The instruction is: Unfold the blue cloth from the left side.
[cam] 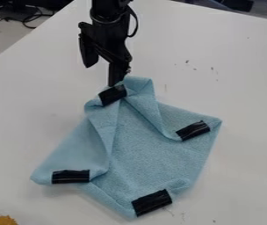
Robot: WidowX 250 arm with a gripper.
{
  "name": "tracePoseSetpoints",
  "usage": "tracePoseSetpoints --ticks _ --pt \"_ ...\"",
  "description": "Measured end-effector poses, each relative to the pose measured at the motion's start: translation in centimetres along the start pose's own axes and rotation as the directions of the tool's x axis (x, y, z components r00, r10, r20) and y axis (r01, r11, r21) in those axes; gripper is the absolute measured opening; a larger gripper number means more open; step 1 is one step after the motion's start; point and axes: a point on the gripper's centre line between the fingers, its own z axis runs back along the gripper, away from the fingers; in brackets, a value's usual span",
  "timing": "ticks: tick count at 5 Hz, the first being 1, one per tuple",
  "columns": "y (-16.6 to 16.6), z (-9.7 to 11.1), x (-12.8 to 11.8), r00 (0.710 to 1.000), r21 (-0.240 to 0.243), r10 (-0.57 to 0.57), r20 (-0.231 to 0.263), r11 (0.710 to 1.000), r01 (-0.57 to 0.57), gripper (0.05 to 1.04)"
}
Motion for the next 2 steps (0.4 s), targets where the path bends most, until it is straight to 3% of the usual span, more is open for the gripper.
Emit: tracePoseSetpoints --ticks 1,2 --pt "-0.5 -1.0 -0.5 0.999 -0.015 0.004 -0.033 1.0 -0.005 1.001" --pt "-1.6 -1.1 -3.3 0.996 -0.02 0.06 -0.067 0.998 -0.061 1.001"
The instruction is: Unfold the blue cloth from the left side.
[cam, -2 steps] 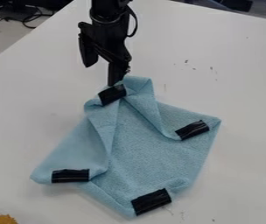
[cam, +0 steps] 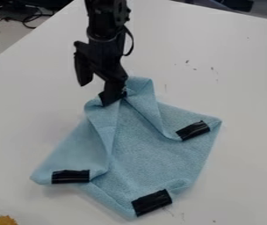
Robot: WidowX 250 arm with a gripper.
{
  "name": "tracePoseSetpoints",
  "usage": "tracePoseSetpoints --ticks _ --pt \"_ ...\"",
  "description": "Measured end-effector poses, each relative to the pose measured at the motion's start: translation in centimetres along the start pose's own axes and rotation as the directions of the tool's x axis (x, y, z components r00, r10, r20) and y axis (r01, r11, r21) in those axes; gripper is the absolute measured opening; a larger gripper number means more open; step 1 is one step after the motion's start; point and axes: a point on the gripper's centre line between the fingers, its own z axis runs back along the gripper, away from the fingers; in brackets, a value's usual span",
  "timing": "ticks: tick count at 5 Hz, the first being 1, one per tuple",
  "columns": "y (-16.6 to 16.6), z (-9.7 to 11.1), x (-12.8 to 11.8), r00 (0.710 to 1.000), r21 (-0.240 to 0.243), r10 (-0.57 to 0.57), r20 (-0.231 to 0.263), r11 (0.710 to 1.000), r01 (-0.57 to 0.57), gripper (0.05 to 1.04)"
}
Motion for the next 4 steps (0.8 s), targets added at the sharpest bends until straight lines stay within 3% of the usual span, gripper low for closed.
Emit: tracePoseSetpoints --ticks 2,4 --pt "-2.2 0.8 -5.4 0.99 -0.016 0.135 -0.029 0.991 -0.136 1.001" --pt "-5.0 -1.4 -10.4 0.976 -0.112 0.204 -0.08 0.971 -0.212 1.001"
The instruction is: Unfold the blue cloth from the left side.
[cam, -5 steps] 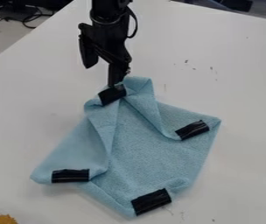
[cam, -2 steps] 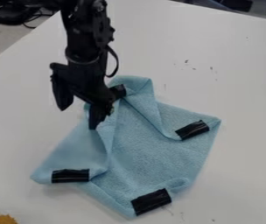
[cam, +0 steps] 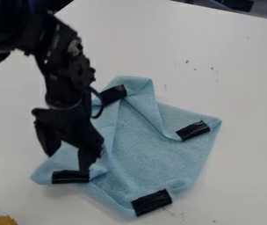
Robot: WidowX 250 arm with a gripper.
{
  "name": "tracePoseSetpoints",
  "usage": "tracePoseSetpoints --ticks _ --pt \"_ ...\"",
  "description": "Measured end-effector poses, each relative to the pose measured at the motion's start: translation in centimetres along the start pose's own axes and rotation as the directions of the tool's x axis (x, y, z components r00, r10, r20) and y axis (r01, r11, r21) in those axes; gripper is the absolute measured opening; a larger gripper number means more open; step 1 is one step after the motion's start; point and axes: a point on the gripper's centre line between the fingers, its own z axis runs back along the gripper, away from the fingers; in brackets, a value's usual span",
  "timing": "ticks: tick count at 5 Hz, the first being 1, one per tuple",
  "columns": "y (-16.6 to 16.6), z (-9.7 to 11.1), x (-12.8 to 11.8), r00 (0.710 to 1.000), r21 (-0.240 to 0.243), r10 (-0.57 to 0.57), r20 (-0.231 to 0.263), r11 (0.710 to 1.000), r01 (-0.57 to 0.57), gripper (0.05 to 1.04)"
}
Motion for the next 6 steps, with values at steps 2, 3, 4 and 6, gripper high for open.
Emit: tracePoseSetpoints --ticks 2,3,4,6 --pt "-0.9 -1.7 -0.8 1.0 -0.069 0.018 0.021 0.997 -0.017 1.001" --pt "-0.6 -1.9 -0.7 1.0 -0.072 0.008 0.029 0.997 -0.006 0.961" --pt "-0.6 -2.1 -0.7 0.999 -0.073 -0.003 0.032 0.997 0.005 0.821" --pt "-0.3 -2.0 -1.0 1.0 -0.069 0.01 0.016 0.998 -0.009 0.394"
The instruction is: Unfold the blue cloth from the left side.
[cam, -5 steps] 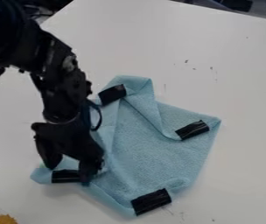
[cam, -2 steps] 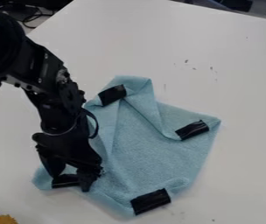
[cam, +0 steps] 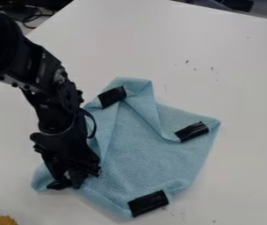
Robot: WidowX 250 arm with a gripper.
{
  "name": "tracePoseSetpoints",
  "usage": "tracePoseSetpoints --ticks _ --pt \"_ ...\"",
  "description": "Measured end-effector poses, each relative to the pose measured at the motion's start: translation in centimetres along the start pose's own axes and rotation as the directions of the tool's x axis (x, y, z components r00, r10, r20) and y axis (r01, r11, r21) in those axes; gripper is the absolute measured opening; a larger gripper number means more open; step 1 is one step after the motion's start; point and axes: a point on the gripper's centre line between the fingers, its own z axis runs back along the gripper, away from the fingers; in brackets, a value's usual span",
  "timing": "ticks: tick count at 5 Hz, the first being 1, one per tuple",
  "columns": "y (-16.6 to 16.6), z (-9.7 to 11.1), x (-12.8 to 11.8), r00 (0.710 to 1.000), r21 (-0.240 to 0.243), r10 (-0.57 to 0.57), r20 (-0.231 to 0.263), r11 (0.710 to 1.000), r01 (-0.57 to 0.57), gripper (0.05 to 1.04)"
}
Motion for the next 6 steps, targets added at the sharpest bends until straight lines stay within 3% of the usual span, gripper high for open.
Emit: tracePoseSetpoints --ticks 1,2,4,5,6 --pt "0.1 0.3 0.1 1.0 0.011 0.009 -0.008 1.0 -0.009 0.221" --pt "-0.3 1.0 1.0 1.0 0.03 -0.016 -0.017 0.999 0.017 0.112" --pt "0.3 4.3 4.3 0.998 0.108 -0.029 0.049 0.994 0.024 0.072" --pt "3.1 5.9 6.4 0.991 0.101 0.05 0.121 0.993 -0.062 0.072" --pt "6.4 5.3 6.7 0.975 0.073 0.171 0.141 0.981 -0.182 0.072"
